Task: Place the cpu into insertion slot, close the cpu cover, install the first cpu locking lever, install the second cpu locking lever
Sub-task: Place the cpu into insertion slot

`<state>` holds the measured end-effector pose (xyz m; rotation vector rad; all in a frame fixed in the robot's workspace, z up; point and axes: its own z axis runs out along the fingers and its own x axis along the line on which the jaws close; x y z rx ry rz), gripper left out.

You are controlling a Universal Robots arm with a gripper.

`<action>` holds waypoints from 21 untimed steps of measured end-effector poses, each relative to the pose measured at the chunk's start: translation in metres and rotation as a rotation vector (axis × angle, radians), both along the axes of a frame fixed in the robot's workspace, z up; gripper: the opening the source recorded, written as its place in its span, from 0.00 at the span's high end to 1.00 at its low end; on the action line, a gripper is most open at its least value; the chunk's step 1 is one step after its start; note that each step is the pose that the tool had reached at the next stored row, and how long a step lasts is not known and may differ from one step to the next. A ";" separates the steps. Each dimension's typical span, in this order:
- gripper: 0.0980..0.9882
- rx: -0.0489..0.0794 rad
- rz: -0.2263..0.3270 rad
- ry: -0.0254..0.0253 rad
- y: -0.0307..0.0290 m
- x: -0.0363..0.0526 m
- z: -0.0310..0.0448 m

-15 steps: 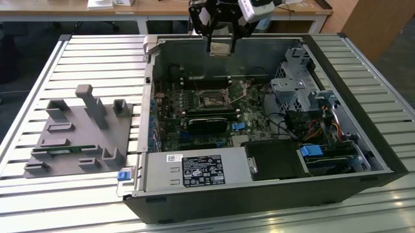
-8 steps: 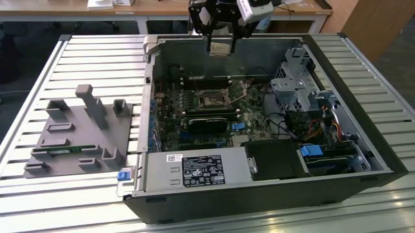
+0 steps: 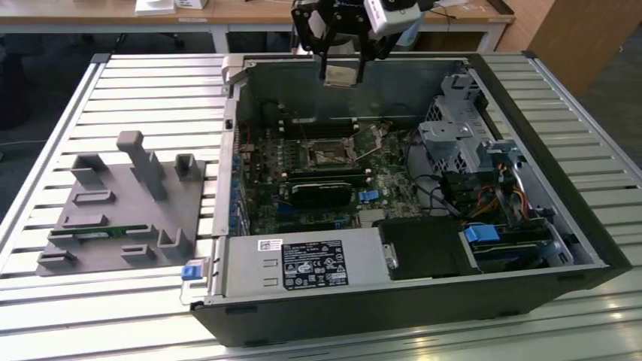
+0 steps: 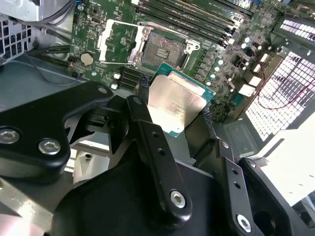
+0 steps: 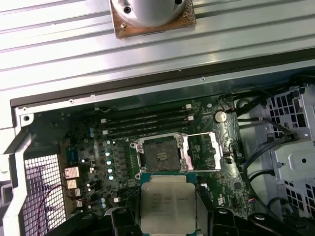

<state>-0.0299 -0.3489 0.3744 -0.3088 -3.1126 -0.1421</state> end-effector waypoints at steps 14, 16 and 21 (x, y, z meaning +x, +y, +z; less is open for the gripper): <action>0.50 0.000 -0.060 0.0000 0.0000 -0.0005 0.0000; 0.50 0.000 -0.070 0.0000 0.0000 -0.0006 0.0000; 0.50 0.000 -0.093 0.0000 0.0000 -0.0009 0.0000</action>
